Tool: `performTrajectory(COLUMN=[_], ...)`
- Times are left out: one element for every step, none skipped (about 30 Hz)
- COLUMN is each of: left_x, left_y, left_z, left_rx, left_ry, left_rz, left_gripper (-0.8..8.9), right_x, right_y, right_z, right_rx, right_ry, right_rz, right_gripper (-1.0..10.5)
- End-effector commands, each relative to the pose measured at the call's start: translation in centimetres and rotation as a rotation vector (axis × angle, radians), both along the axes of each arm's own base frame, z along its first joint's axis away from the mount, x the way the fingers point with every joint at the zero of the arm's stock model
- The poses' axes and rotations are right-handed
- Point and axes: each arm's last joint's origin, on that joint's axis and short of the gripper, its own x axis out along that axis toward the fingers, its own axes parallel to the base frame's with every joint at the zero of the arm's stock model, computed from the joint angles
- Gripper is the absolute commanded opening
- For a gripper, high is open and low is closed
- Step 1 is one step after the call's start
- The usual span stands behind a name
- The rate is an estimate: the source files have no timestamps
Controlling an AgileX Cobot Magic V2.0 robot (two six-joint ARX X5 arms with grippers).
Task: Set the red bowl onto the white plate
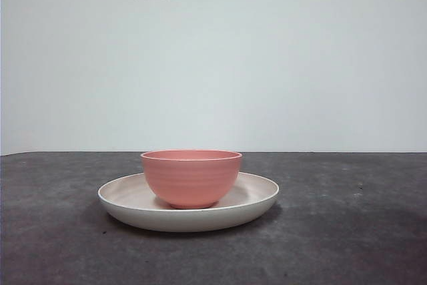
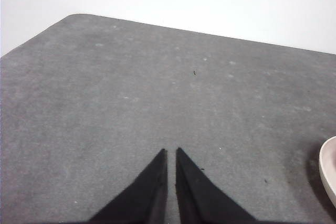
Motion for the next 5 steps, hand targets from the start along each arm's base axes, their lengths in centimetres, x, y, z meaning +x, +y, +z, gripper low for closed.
performTrajectory(left_x=[0.08, 0.08, 0.08, 0.08, 0.08], left_y=[0.02, 0.02, 0.02, 0.02, 0.02], left_z=[-0.74, -0.74, -0.74, -0.74, -0.74], left_rx=[0.001, 0.001, 0.001, 0.001, 0.001], left_ry=[0.026, 0.026, 0.026, 0.026, 0.026], left_rz=[0.005, 0.005, 0.005, 0.005, 0.005], left_gripper=[0.27, 0.27, 0.27, 0.27, 0.27], right_x=[0.03, 0.03, 0.03, 0.03, 0.03], right_y=[0.03, 0.03, 0.03, 0.03, 0.03], right_z=[-0.25, -0.25, -0.25, -0.25, -0.25], right_rx=[0.016, 0.016, 0.016, 0.016, 0.016], right_ry=[0.005, 0.005, 0.005, 0.005, 0.005], right_rz=[0.0, 0.0, 0.0, 0.0, 0.0], right_gripper=[0.2, 0.2, 0.2, 0.2, 0.2])
